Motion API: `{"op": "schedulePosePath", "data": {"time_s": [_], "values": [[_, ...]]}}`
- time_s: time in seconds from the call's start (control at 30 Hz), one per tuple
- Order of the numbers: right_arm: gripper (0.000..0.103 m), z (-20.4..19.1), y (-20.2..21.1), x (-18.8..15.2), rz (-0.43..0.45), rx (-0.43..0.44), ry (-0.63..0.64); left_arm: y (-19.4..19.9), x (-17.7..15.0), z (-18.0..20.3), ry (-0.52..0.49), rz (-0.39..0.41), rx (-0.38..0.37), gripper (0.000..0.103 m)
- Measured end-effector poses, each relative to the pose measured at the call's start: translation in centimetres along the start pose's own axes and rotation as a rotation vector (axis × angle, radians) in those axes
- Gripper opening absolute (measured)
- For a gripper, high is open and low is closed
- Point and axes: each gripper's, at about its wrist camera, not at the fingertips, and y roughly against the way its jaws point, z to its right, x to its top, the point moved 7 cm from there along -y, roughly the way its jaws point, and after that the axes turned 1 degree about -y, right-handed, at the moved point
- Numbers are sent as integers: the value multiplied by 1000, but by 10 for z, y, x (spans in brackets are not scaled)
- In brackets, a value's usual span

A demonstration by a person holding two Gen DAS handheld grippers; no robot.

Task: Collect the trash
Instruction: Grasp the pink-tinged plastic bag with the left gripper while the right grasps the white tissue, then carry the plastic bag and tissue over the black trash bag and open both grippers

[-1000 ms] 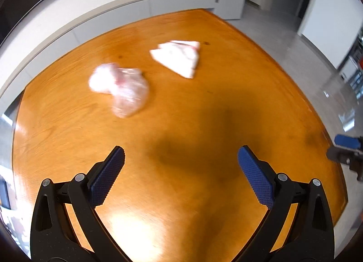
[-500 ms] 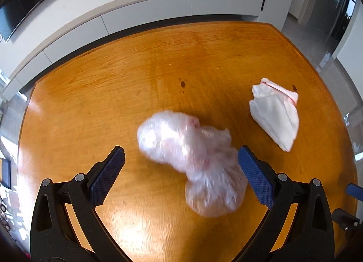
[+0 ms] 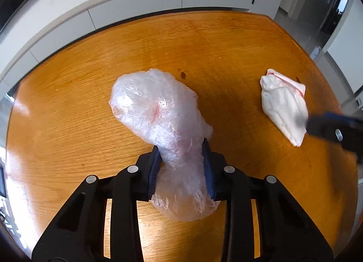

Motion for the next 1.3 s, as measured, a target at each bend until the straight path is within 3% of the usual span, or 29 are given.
{"op": "schedulePosePath", "data": {"time_s": [0.1, 0.2, 0.3, 0.37, 0.4, 0.73, 1.3], "values": [[70, -4, -8, 9, 10, -32, 21, 3, -7, -5, -11, 3, 3, 33], [55, -14, -20, 14, 5, -69, 54, 3, -13, -10, -23, 1, 7, 33], [48, -20, -31, 10, -15, -111, 95, 3, -14, -10, -28, 5, 15, 33], [22, -24, -27, 6, 6, -108, 119, 3, -13, -12, -30, 9, 23, 33], [19, -25, -25, 3, 4, -99, 125, 2, -12, -13, -28, 11, 24, 33], [18, -25, 8, -38, 25, -97, 180, 19, -31, 4, -29, 31, 12, 33], [18, 15, 109, -129, 86, -47, 146, 116, -73, 64, -89, 111, 6, 33]]}}
